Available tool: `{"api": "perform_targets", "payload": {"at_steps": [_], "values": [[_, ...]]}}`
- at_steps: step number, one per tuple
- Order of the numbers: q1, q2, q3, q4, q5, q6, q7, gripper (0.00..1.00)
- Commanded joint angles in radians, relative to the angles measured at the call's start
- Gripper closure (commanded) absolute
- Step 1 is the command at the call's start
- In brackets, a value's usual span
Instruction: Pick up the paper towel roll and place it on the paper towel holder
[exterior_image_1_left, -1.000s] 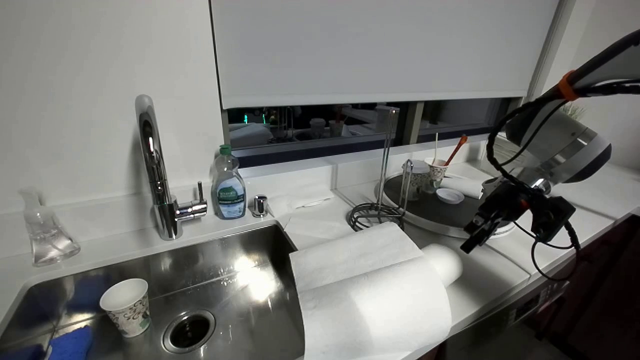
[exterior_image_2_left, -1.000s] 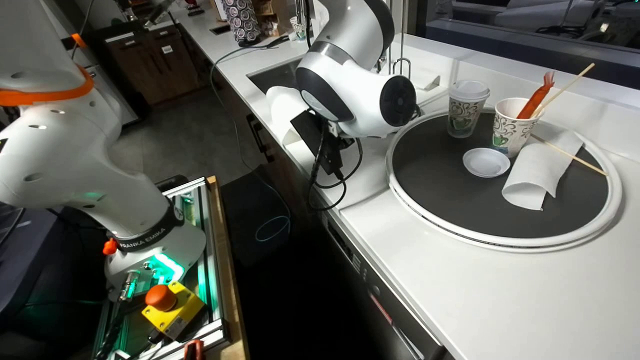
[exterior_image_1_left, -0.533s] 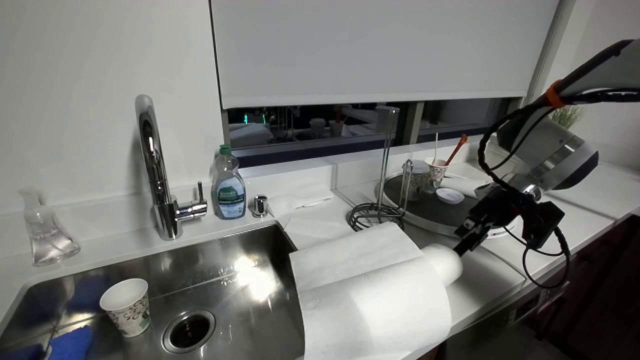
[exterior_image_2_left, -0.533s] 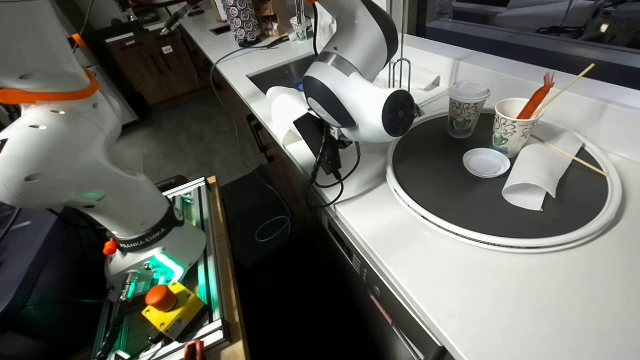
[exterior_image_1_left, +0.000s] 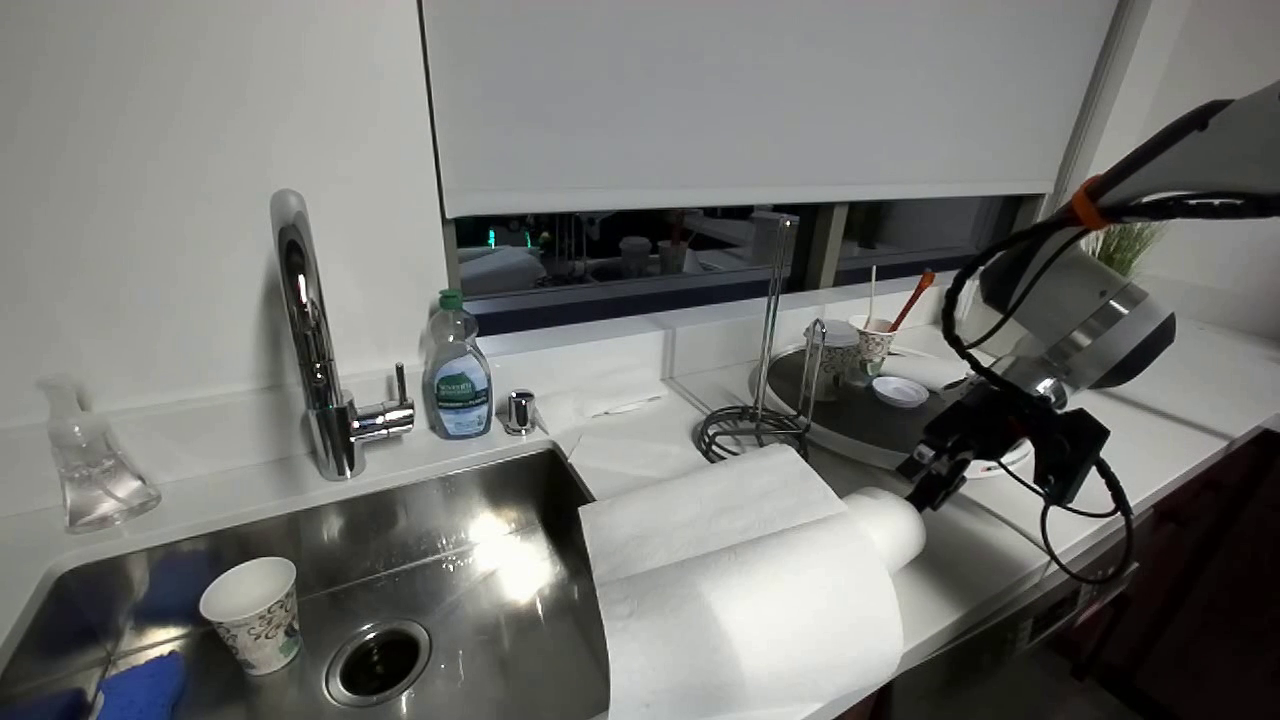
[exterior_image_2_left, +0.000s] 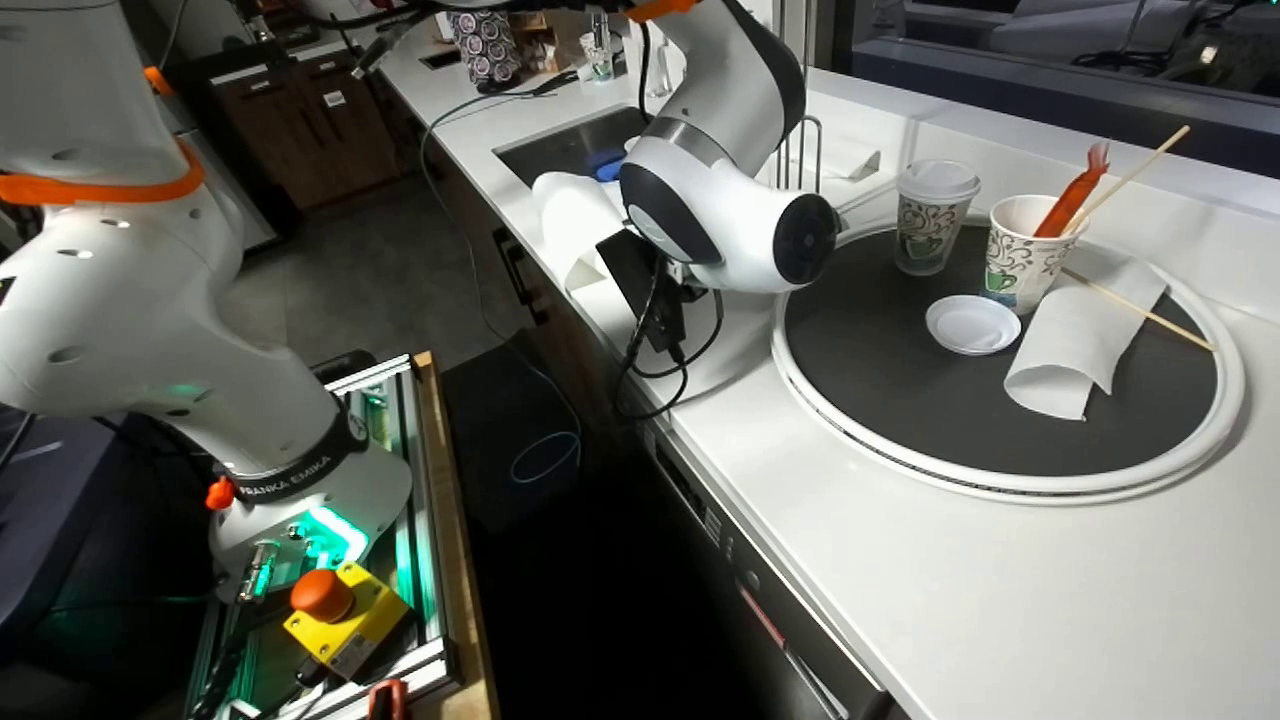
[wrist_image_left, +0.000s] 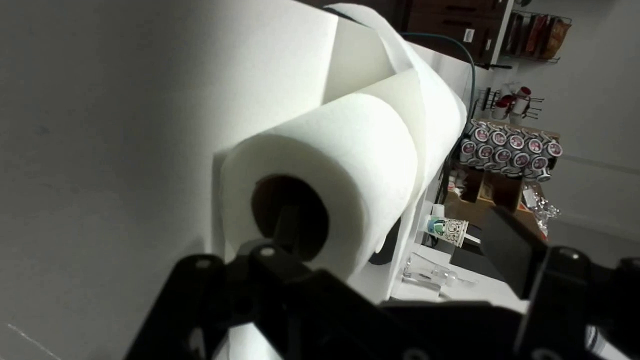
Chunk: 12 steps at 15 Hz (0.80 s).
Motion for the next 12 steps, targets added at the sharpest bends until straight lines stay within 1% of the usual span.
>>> {"api": "perform_targets", "payload": {"at_steps": [1, 4, 5, 6, 10, 11, 12], "values": [[0.004, 0.043, 0.009, 0.036, 0.014, -0.018, 0.039, 0.09], [0.006, 0.061, 0.016, 0.051, 0.011, -0.019, 0.069, 0.16], [0.007, 0.064, 0.019, 0.054, 0.01, -0.017, 0.074, 0.38], [0.007, 0.067, 0.021, 0.057, 0.011, -0.016, 0.079, 0.39], [0.008, 0.072, 0.026, 0.065, 0.009, -0.015, 0.092, 0.7], [0.008, 0.073, 0.027, 0.065, 0.009, -0.015, 0.094, 0.77], [0.007, 0.073, 0.027, 0.065, 0.008, -0.017, 0.095, 0.86]]}}
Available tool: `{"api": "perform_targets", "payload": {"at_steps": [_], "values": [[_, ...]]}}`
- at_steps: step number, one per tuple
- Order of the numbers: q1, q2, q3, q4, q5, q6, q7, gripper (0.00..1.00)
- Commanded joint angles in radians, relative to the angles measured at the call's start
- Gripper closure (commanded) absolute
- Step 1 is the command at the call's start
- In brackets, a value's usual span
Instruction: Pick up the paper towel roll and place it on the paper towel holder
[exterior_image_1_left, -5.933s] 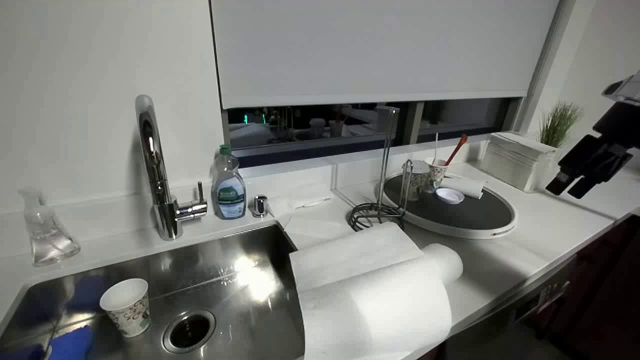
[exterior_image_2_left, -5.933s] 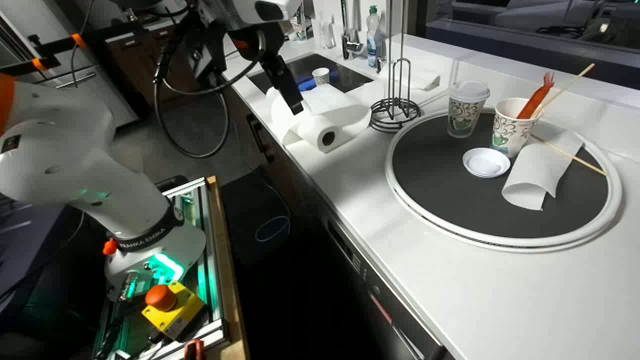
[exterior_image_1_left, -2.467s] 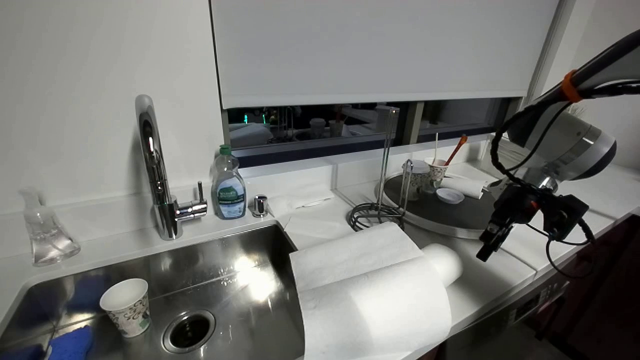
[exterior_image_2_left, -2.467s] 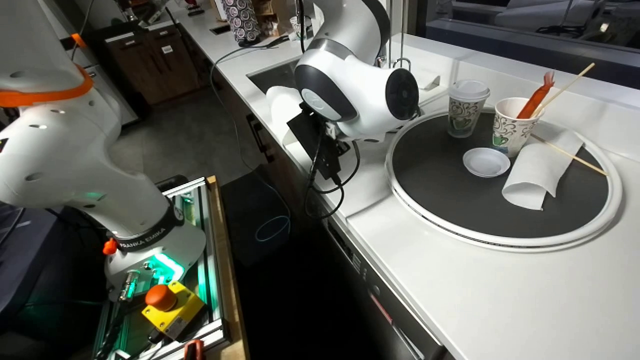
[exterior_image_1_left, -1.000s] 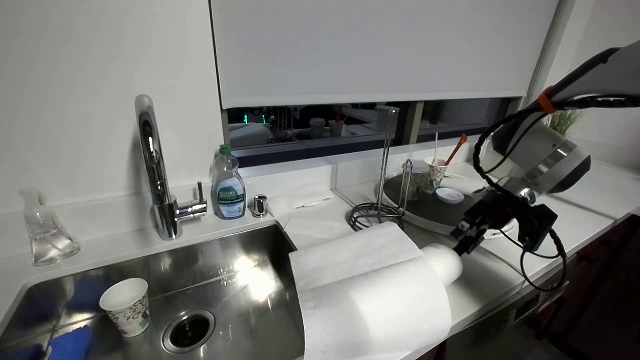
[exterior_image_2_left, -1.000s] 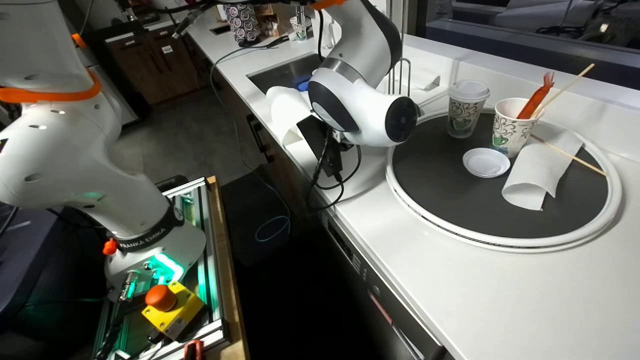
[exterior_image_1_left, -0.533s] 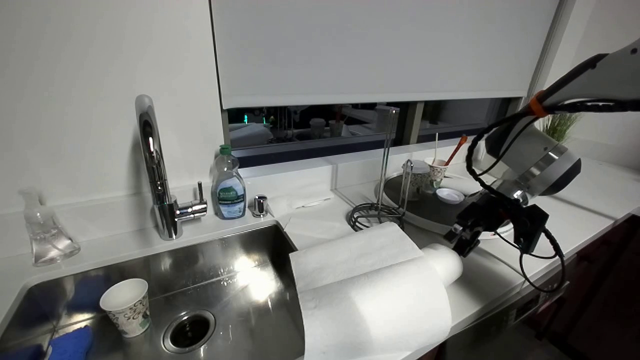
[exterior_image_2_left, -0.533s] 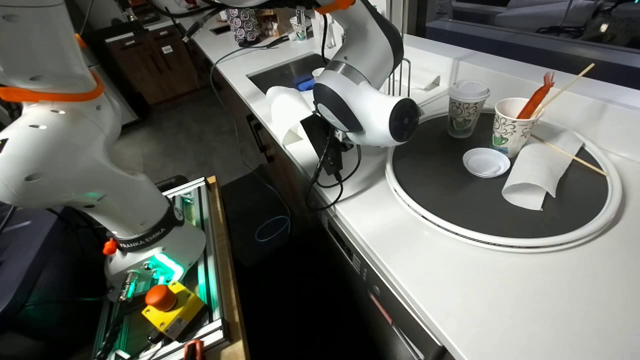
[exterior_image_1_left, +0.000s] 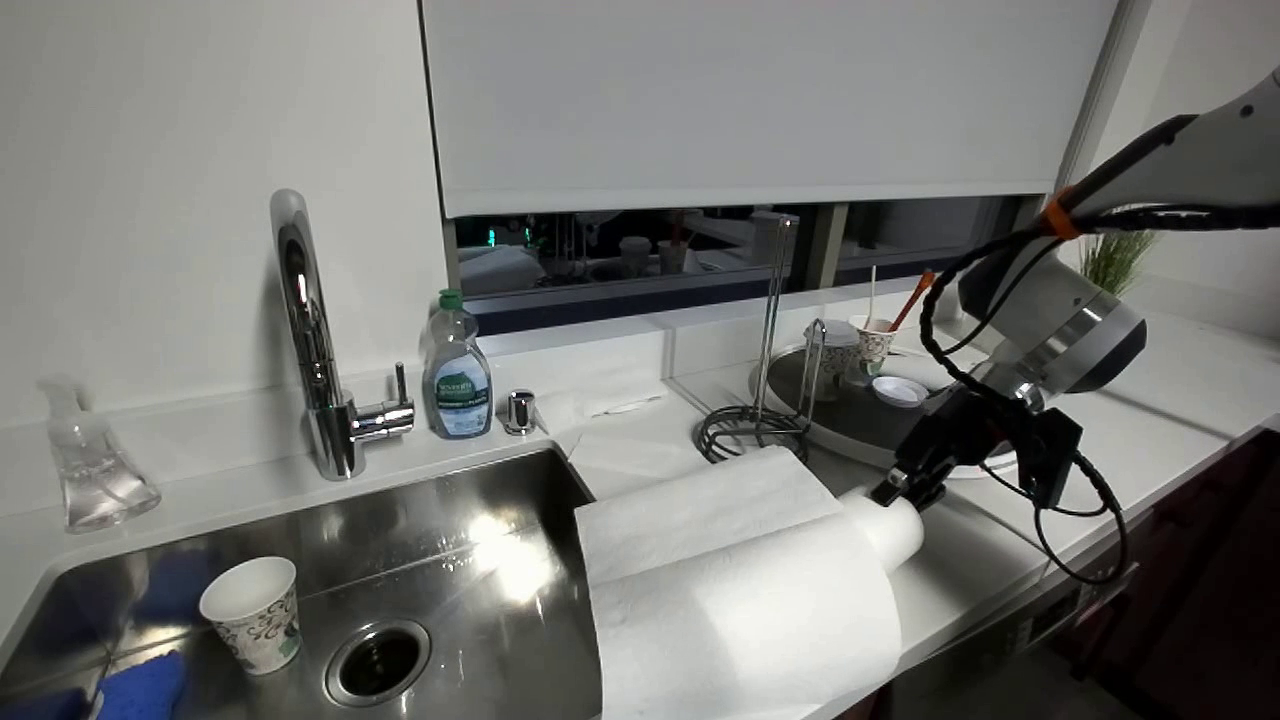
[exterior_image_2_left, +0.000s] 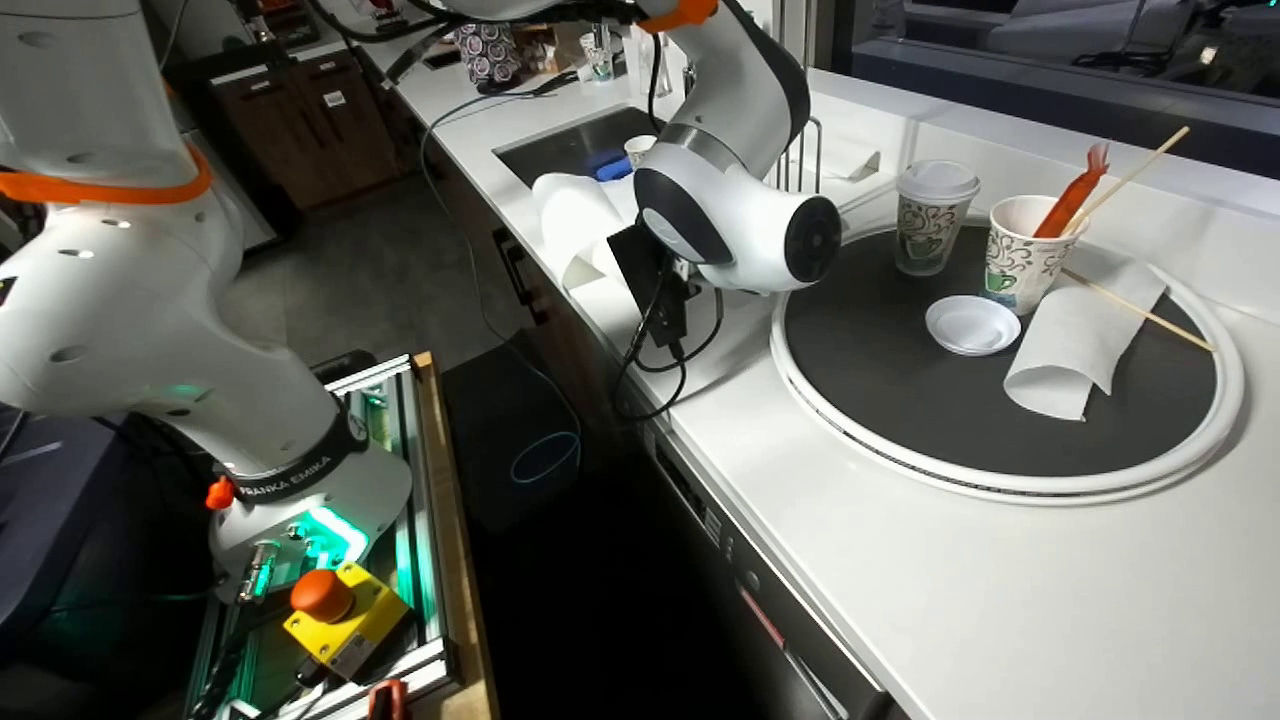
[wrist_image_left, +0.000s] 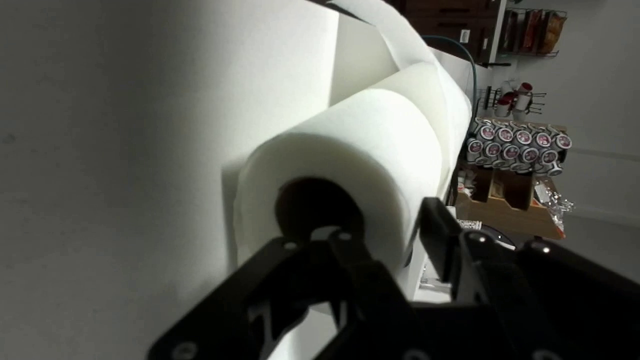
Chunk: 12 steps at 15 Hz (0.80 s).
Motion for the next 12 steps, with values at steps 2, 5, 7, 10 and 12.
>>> {"api": "perform_targets", "payload": {"at_steps": [2, 5, 7, 10, 12], "values": [[-0.002, 0.017, 0.001, 0.02, 0.004, -0.028, 0.014, 0.98], [-0.005, -0.007, -0.002, 0.017, -0.03, -0.064, 0.004, 0.96], [-0.009, -0.084, -0.016, -0.008, -0.084, -0.097, -0.022, 0.96], [-0.008, -0.232, -0.041, -0.054, -0.211, -0.117, -0.039, 0.96], [-0.011, -0.348, -0.057, -0.073, -0.28, -0.097, -0.032, 0.96]]}}
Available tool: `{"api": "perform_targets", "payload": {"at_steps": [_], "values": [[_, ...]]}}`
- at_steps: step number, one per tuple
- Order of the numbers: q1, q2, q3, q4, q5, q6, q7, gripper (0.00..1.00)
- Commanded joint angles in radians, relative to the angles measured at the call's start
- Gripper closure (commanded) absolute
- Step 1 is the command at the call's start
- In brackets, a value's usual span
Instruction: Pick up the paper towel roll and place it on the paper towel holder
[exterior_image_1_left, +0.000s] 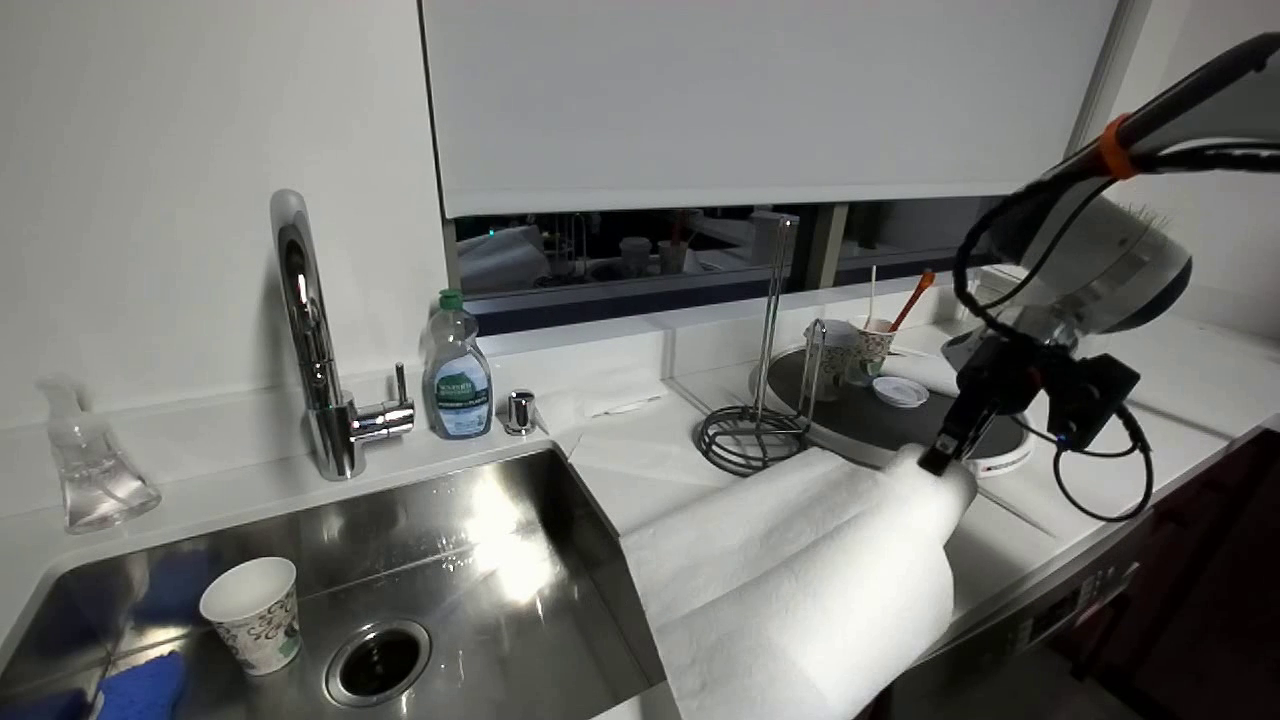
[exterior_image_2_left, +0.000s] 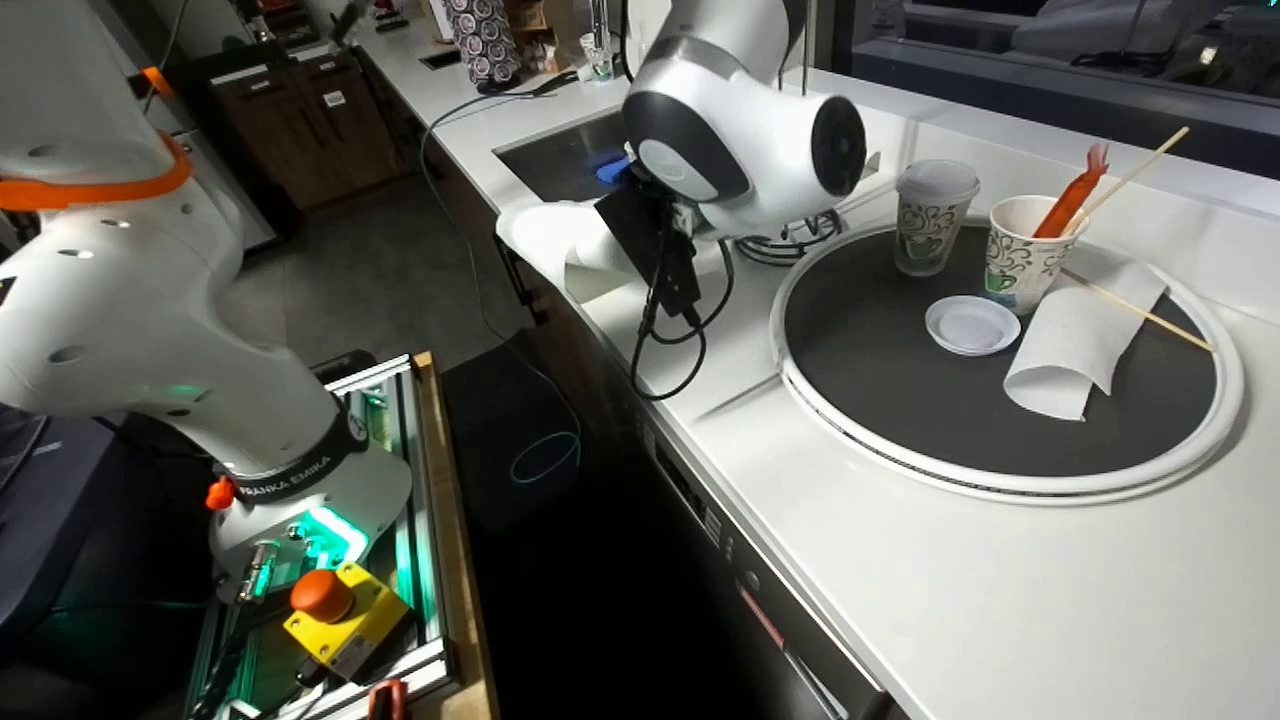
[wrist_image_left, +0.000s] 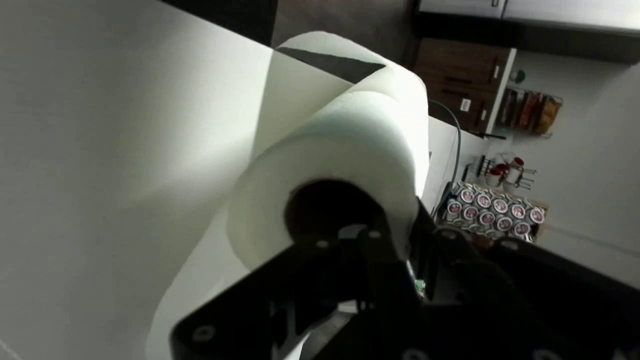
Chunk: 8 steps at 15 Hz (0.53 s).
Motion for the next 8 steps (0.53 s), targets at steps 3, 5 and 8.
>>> {"api": "perform_targets", "payload": {"at_steps": [3, 5, 8], "values": [[-0.01, -0.352, -0.038, -0.078, -0.139, 0.024, 0.006, 0.97], [-0.005, -0.437, -0.044, -0.07, -0.149, 0.024, 0.011, 0.97], [0.005, -0.537, -0.047, -0.06, -0.159, 0.022, 0.015, 0.97]]}}
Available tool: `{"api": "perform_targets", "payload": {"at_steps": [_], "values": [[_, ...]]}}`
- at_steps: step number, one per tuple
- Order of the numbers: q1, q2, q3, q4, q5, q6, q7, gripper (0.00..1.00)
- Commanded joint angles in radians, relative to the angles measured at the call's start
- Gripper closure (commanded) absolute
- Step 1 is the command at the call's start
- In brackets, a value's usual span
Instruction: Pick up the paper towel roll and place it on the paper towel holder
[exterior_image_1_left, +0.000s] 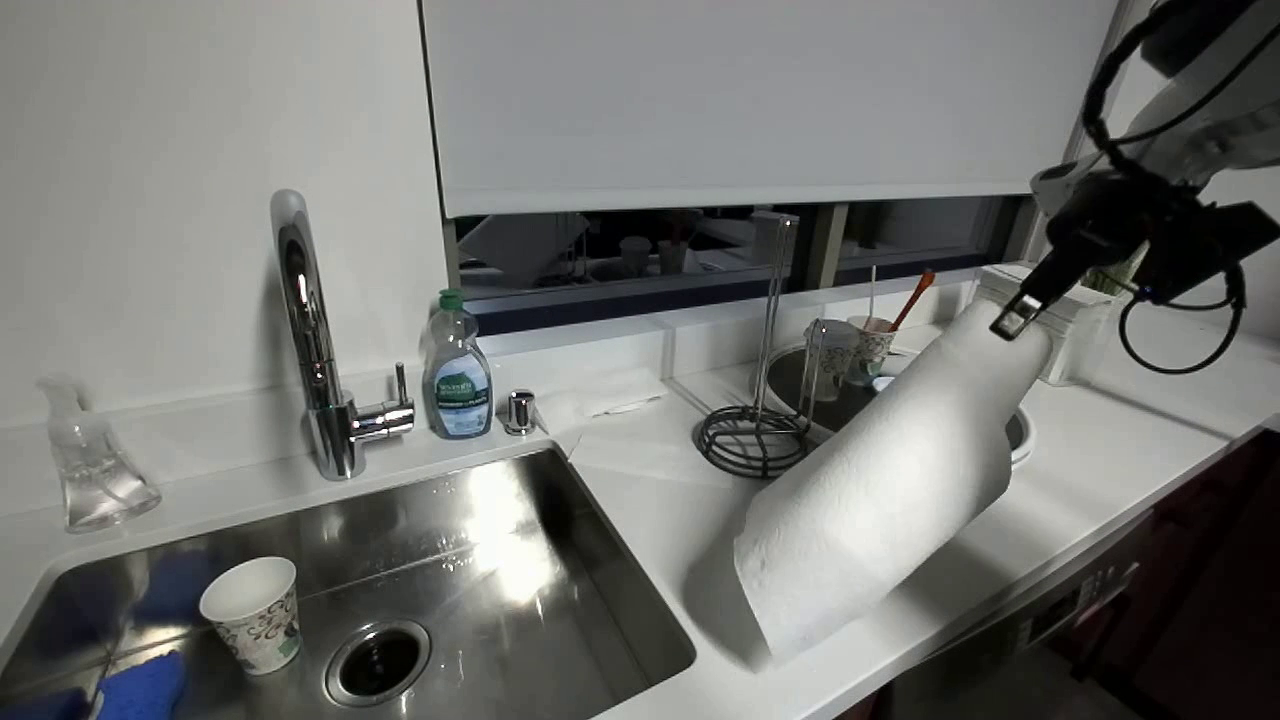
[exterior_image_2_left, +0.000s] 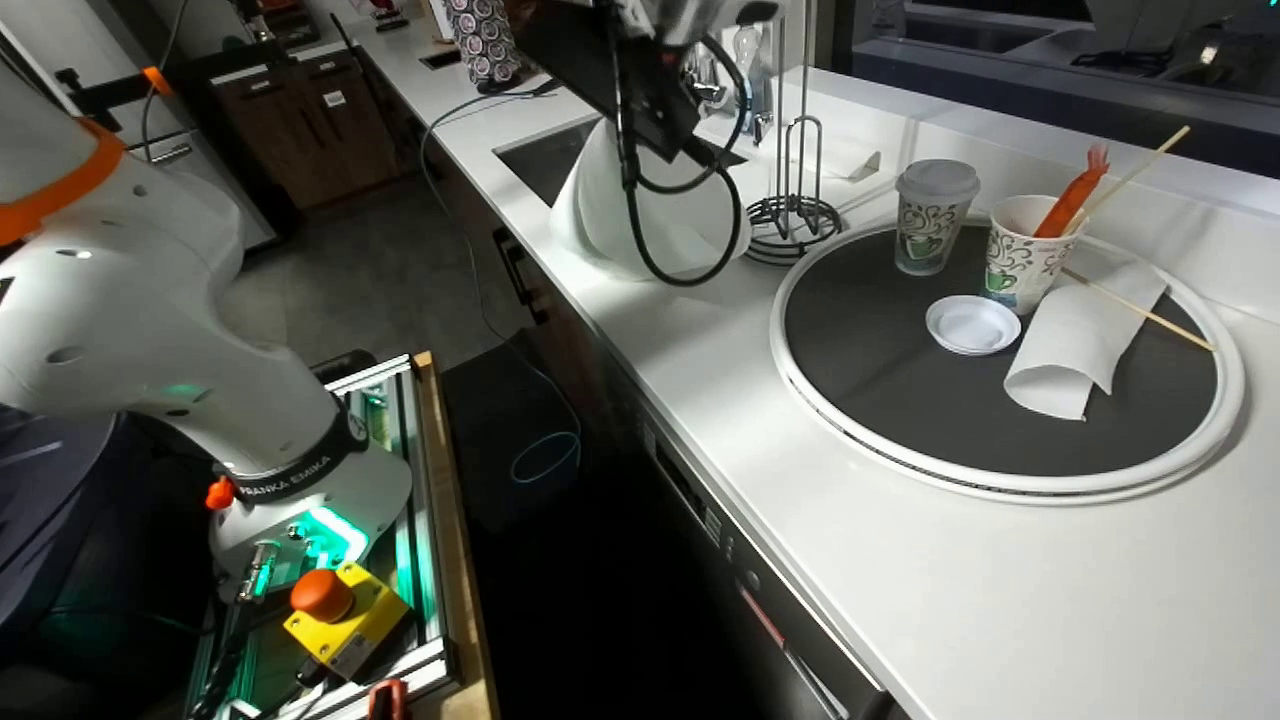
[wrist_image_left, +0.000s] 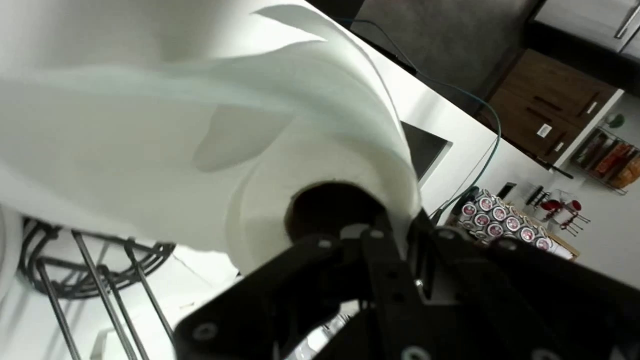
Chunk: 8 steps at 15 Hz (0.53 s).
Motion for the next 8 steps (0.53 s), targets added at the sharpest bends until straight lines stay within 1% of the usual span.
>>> {"api": "perform_targets", "payload": {"at_steps": [1, 3, 5, 7, 8], "values": [[0.013, -0.142, -0.004, -0.028, -0.034, 0.017, 0.019, 0.97], [0.014, -0.206, 0.0, -0.026, -0.053, 0.045, 0.029, 0.97], [0.011, -0.275, 0.01, -0.028, -0.094, 0.087, 0.062, 0.97], [0.011, -0.324, 0.012, -0.027, -0.143, 0.103, 0.113, 0.97], [0.041, -0.258, -0.022, 0.003, -0.107, 0.077, 0.072, 0.88]]}}
